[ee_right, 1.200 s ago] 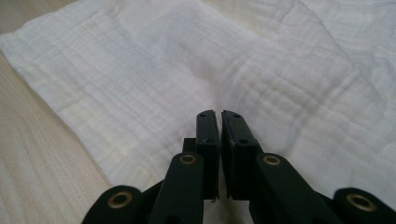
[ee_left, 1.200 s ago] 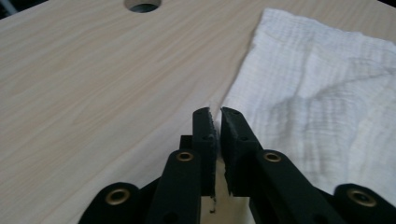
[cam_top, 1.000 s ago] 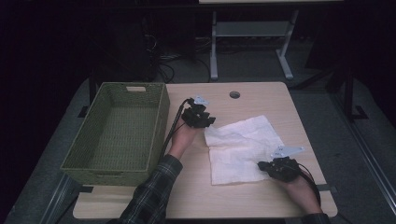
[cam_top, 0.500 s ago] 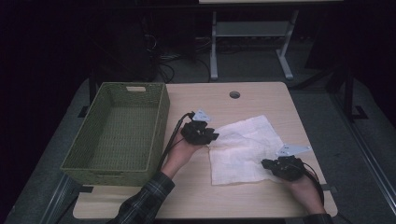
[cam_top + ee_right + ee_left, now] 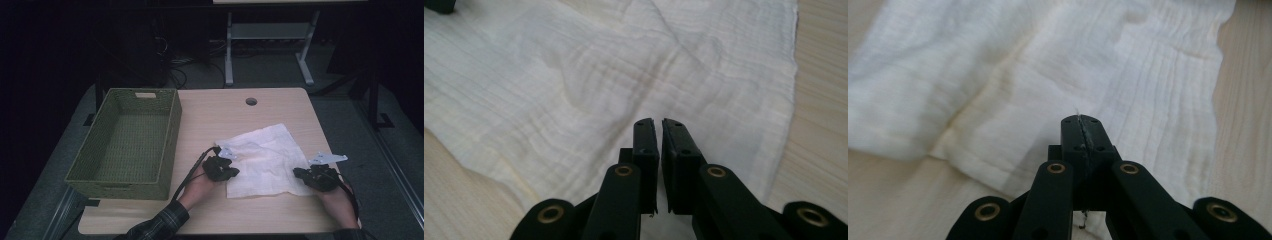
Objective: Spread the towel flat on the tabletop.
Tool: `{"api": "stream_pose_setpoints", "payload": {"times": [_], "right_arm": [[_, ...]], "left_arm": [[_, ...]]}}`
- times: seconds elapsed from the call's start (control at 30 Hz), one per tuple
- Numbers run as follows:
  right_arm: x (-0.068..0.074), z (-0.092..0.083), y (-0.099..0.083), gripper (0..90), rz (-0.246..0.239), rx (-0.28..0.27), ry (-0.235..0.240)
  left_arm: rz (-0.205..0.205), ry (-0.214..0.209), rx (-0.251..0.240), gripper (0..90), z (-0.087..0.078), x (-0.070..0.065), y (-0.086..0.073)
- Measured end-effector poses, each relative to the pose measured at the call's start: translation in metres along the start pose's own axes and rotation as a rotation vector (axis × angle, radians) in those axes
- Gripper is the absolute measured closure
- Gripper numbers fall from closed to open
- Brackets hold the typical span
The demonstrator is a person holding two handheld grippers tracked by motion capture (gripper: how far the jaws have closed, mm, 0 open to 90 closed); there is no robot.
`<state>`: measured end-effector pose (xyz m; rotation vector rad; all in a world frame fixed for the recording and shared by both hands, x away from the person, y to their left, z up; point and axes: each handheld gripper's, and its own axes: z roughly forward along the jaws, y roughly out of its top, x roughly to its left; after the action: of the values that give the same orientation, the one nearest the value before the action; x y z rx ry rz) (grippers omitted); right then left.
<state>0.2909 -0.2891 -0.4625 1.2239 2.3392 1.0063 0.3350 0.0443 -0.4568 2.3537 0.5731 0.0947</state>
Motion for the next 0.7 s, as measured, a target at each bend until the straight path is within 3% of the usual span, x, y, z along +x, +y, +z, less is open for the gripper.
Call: {"api": "stream_pose_setpoints", "payload": {"times": [0.23,0.4,0.43,0.7], "right_arm": [[-0.003,0.004,-0.004,85.0,0.007,0.037,-0.005],[0.007,0.004,-0.005,85.3,-0.002,0.045,0.017],[0.010,0.004,-0.005,85.3,-0.006,0.046,0.027],[0.025,0.002,-0.006,85.3,-0.028,0.056,0.081]], "left_arm": [[0.008,0.005,0.039,89.3,0.001,0.004,-0.004],[-0.013,0.012,0.049,89.3,-0.008,0.005,-0.012],[0.002,0.013,0.061,89.3,-0.010,0.006,-0.013],[-0.012,0.019,0.080,89.3,-0.029,0.003,-0.032]]}}
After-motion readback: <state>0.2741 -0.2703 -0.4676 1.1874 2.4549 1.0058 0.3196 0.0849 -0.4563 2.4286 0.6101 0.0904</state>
